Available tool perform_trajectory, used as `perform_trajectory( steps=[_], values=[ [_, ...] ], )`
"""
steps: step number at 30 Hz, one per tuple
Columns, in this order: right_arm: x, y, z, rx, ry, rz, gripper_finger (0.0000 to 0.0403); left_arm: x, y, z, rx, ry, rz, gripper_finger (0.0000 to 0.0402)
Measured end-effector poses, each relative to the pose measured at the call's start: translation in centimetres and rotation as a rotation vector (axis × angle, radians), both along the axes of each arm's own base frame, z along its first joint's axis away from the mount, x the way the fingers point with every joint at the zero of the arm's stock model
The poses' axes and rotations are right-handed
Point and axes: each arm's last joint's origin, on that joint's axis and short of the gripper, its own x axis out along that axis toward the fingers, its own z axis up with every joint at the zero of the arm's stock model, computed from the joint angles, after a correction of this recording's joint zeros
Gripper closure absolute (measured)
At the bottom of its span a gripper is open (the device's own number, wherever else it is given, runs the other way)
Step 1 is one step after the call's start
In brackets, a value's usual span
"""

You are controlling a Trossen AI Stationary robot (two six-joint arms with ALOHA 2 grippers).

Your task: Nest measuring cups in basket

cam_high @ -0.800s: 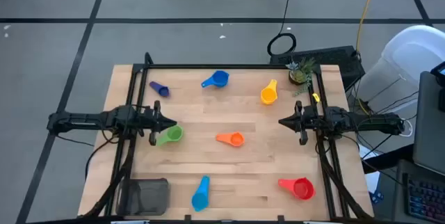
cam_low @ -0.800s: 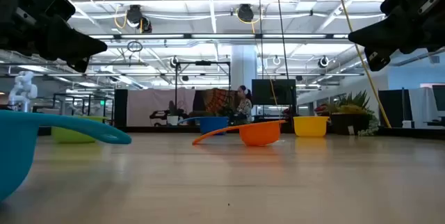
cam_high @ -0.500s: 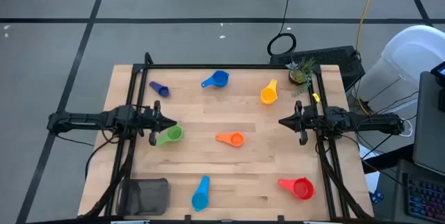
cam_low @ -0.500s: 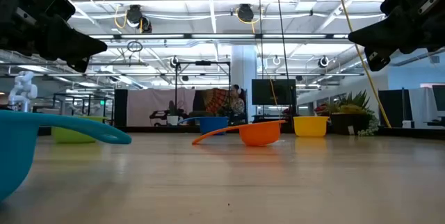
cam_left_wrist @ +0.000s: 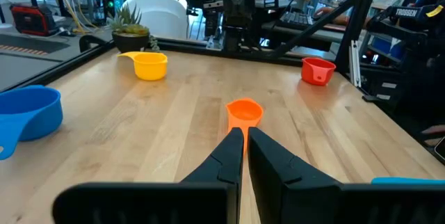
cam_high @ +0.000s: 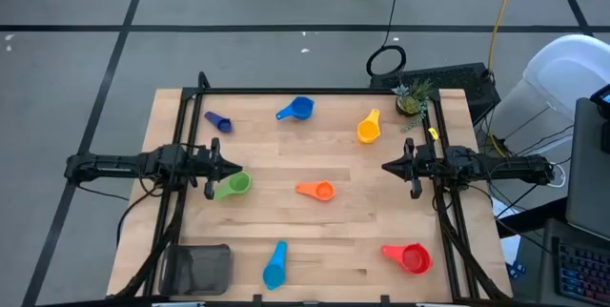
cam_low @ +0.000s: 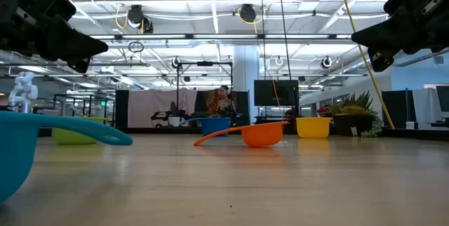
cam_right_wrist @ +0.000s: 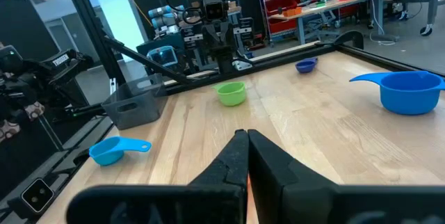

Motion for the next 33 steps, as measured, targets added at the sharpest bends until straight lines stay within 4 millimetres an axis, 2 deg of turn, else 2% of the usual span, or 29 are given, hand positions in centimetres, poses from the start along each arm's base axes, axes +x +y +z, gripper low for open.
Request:
perform_trajectory(
  steps=[33],
  values=[
    [0.02, 0.0, 0.19, 0.001, -0.021, 0.0, 0.0403, 0.0, 0.0, 0.0, 0.0, 0.0, -0.001, 0.0376]
  ],
)
